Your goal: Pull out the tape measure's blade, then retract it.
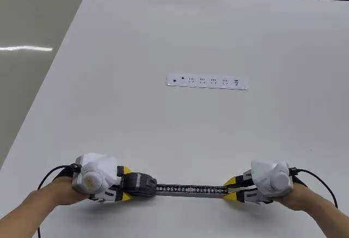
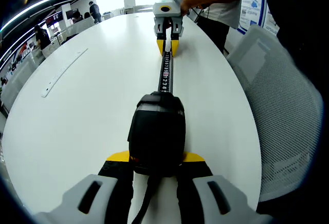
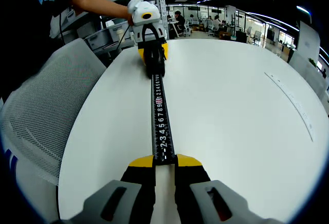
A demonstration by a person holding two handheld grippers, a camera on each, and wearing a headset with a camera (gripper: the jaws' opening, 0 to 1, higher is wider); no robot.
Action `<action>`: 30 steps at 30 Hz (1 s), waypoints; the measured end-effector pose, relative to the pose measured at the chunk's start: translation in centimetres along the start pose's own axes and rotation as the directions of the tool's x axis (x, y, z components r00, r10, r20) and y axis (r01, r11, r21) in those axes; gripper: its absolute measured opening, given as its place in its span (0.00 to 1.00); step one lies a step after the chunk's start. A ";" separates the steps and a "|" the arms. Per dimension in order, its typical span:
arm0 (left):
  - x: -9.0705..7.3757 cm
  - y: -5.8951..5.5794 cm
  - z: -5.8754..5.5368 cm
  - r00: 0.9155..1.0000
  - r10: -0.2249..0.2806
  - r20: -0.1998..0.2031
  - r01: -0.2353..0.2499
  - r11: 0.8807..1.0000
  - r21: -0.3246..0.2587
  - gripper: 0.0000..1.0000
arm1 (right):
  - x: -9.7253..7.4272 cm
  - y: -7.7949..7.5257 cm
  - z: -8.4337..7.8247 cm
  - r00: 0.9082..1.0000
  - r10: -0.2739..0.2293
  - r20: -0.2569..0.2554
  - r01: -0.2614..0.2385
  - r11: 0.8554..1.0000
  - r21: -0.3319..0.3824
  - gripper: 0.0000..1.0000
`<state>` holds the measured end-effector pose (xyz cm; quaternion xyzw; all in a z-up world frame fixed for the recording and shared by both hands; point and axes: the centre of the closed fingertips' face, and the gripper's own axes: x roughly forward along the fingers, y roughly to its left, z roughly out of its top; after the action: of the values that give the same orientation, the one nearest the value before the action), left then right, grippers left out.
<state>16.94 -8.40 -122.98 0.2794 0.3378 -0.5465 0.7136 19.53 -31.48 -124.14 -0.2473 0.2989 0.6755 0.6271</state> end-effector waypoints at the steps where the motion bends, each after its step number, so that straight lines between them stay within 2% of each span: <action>1: 0.0 0.0 0.0 1.000 0.000 0.000 0.000 1.000 0.000 0.28 | -0.1 0.0 0.0 1.000 -0.001 0.000 0.001 1.000 0.000 0.11; 30: 0.0 0.0 0.1 1.000 -0.005 0.004 0.005 1.000 -0.002 0.28 | -1.5 -0.2 -1.7 1.000 -0.009 -0.020 0.010 1.000 0.020 0.11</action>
<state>16.97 -8.48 -122.94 0.2769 0.3376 -0.5486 0.7130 19.76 -33.73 -124.24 -0.2489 0.3107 0.6670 0.6298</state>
